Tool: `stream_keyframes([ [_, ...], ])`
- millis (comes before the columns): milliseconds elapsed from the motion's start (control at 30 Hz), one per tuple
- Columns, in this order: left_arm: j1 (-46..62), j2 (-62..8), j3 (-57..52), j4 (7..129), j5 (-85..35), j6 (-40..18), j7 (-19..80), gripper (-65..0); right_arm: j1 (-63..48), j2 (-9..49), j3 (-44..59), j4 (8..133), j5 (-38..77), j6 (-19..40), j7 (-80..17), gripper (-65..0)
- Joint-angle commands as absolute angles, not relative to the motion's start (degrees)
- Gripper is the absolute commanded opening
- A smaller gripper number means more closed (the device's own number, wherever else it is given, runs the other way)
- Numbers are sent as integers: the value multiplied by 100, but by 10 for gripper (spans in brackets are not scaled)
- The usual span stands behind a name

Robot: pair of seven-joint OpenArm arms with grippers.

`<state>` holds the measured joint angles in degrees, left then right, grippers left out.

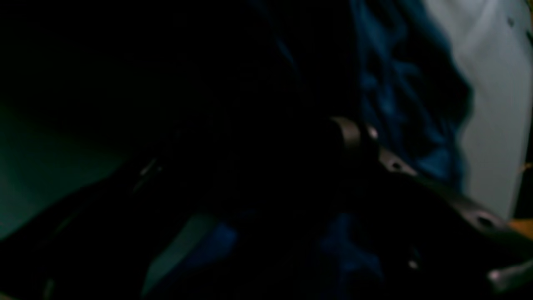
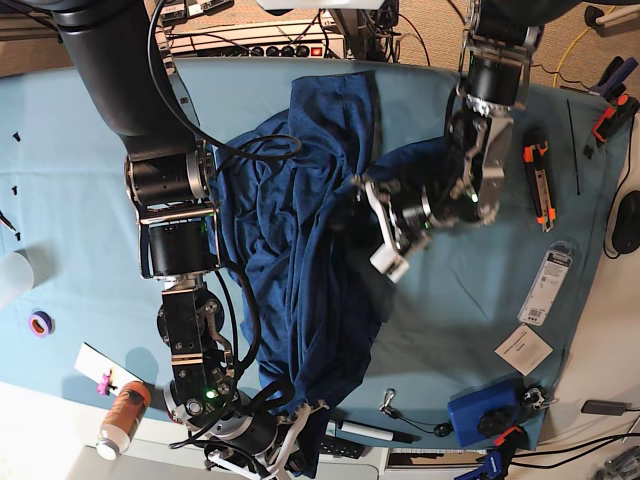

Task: Layout the t-shirt on the table in an organized manner, then fold the t-shirt properly
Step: 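Lift the shirt with both grippers and stretch it apart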

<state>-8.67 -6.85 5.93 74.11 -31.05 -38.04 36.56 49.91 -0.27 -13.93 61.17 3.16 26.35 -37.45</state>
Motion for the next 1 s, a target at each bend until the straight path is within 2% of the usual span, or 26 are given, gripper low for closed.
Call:
stream_keyframes([
  [0, -888, -670, 707, 7478, -3068, -3837, 3629, -250, 5253, -49, -1378, 6217, 379, 2593, -3548, -650],
  [233, -679, -668, 1435, 7478, -2912, -3830, 3479, -251, 5253, -45, -1378, 6217, 355, 2593, -3555, -650],
  [300, -633, -668, 1647, 7478, -2912, -3671, 3511, -263, 5253, -45, -1378, 6217, 290, 2593, -3559, -650],
  [333, -604, -668, 1743, 7478, -2910, -3509, 3511, -308, 5253, -43, -1378, 6217, 268, 2593, -3575, -650],
  [367, -574, -668, 1802, 7478, -2888, -3424, 3509, -394, 5253, -43, -1378, 6217, 231, 2593, -3601, -650],
  [433, -515, -668, 1824, 7478, -2869, -3454, 3509, -629, 5253, -43, -1378, 6217, 187, 2593, -3651, -650],
  [467, -486, -672, 1811, 7483, -2869, -3452, 3511, -650, 5253, -40, -1378, 6217, 187, 2593, -3675, -650],
  [567, -460, -672, 1638, 7537, -2875, -3636, 3686, -650, 5253, 3, -1378, 6219, 187, 2591, -3754, -650],
  [667, -460, -676, 1308, 7846, -3288, -3894, 4497, -650, 5253, 108, -1376, 6226, 193, 2589, -3756, -650],
  [800, -460, -751, 753, 8619, -4167, -3883, 5487, -650, 5253, 336, -1372, 6379, 211, 2582, -3907, -650],
  [967, -460, -1162, 318, 9686, -4351, -3592, 5655, -650, 5253, 582, -1234, 6803, 325, 2558, -4292, -650],
])
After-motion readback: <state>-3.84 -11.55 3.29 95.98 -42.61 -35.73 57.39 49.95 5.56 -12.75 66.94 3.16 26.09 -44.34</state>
